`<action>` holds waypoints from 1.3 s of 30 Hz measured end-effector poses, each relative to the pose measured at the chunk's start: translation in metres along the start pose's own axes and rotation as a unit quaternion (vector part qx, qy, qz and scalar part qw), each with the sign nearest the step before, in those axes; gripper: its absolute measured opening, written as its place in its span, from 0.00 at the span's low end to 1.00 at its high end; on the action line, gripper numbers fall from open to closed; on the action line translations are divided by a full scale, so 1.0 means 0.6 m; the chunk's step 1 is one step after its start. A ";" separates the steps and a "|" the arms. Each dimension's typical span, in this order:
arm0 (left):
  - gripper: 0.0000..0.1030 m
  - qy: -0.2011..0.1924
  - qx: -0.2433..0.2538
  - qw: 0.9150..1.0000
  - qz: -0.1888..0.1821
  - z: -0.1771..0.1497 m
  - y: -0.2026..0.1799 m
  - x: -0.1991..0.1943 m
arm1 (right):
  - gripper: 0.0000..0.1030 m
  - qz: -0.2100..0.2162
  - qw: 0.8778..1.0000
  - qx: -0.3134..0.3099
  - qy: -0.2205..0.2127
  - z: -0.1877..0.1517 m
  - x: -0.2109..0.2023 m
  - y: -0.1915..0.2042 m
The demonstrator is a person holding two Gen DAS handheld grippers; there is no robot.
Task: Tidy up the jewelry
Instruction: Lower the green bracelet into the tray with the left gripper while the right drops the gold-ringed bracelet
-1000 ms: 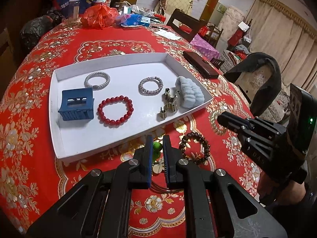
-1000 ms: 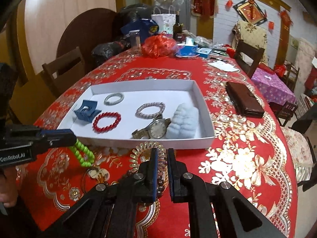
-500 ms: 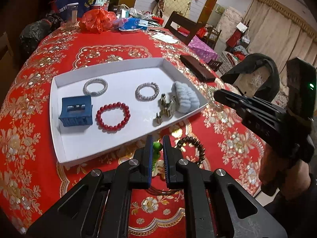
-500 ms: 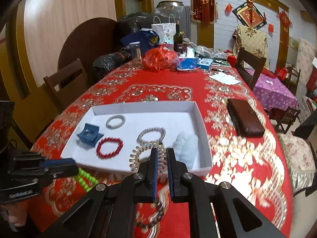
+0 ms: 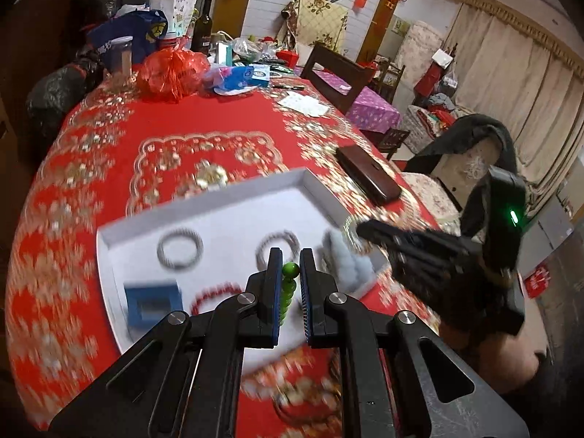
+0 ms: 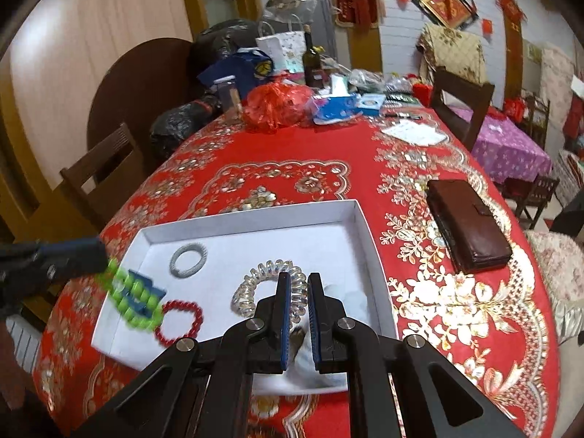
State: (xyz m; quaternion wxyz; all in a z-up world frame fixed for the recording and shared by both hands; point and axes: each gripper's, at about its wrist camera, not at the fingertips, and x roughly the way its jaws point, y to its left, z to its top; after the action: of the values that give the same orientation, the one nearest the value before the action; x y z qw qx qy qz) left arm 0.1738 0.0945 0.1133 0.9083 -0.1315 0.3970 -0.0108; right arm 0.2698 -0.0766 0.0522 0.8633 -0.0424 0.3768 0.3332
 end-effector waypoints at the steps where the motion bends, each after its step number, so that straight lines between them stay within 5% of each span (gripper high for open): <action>1: 0.08 0.002 0.000 1.000 0.003 0.007 0.004 0.009 | 0.08 -0.004 1.000 0.009 0.004 0.002 0.011 -0.005; 13: 0.08 0.000 -0.047 0.999 -0.019 0.061 0.046 0.145 | 0.08 -0.043 0.997 0.060 0.032 0.017 0.109 -0.048; 21: 0.08 0.056 -0.067 0.995 0.043 0.016 0.128 0.221 | 0.08 -0.060 0.995 0.069 0.049 0.009 0.146 -0.065; 25: 0.21 0.045 -0.081 0.995 0.042 0.011 0.136 0.210 | 0.09 -0.042 0.995 0.078 0.049 0.004 0.150 -0.079; 28: 0.42 0.024 -0.092 0.994 0.046 0.011 0.135 0.187 | 0.15 -0.031 0.995 0.082 0.043 0.003 0.144 -0.082; 39: 0.43 0.002 -0.108 0.993 0.054 -0.008 0.124 0.107 | 0.16 -0.026 0.997 0.079 -0.012 0.015 0.035 -0.076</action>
State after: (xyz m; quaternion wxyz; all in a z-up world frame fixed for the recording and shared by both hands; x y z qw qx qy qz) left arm 0.2078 0.1572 0.0457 0.8872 -0.2072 0.4043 0.0809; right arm 0.3136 -0.0976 0.0364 0.8768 0.0202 0.3898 0.2809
